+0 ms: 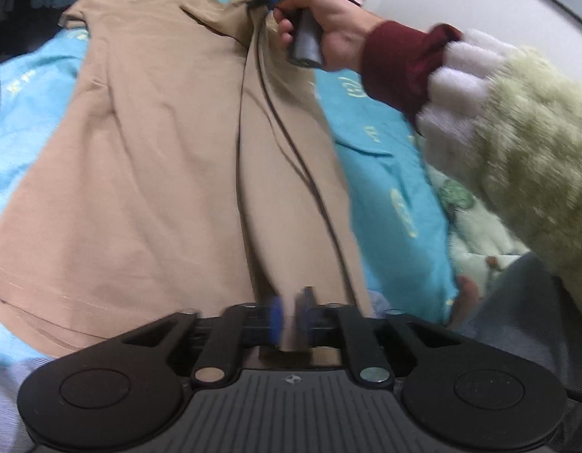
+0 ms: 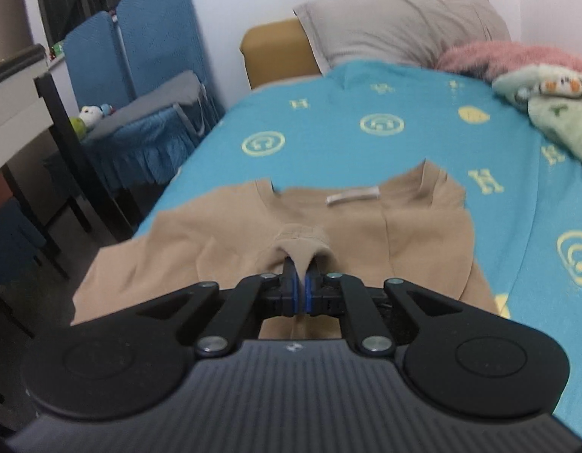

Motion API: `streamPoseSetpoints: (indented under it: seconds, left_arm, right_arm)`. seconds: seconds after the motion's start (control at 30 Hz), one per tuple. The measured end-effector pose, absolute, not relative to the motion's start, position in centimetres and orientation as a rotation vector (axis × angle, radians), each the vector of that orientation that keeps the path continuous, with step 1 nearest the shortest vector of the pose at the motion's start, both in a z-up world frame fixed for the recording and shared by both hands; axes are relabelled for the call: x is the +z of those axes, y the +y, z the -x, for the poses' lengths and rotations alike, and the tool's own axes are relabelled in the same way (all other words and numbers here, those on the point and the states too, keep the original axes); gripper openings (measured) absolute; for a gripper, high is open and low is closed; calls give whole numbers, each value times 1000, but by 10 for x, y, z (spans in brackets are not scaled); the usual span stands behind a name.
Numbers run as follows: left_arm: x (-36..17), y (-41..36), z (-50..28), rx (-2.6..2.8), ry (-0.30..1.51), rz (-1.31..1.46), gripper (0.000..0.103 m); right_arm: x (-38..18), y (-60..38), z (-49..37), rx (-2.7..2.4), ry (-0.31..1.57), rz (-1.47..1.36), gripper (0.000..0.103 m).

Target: Fold clothes

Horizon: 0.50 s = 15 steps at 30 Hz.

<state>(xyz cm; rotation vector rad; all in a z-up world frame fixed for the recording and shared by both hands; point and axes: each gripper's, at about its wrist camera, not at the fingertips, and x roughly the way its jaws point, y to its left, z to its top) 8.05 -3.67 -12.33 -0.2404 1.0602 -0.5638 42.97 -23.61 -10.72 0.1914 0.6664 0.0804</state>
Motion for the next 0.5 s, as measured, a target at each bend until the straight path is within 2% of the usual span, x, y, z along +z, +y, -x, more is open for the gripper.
streamPoseSetpoints:
  seconds: [0.03, 0.07, 0.1, 0.13, 0.17, 0.3, 0.5]
  left_arm:
    - [-120, -35, -81, -553, 1050, 231, 45]
    - [-117, -33, -81, -555, 1032, 231, 55]
    - [-114, -31, -81, -552, 1014, 229, 59]
    - [-111, -30, -80, -536, 994, 218, 61]
    - [-107, -29, -79, -520, 972, 205, 64]
    - [-91, -30, -62, -477, 857, 141, 74]
    - [-57, -25, -27, -452, 675, 85, 80]
  right_arm:
    - [-107, -237, -426, 68, 673, -187, 22]
    - [-106, -237, -420, 48, 672, -188, 41]
    - [-103, -239, -412, 29, 658, -199, 76]
    - [-99, -242, -404, 13, 639, -213, 92]
    - [-93, -244, -395, 6, 621, -219, 97]
    - [-66, -246, -357, 16, 576, -171, 96]
    - [-31, -257, -274, 36, 509, -162, 96]
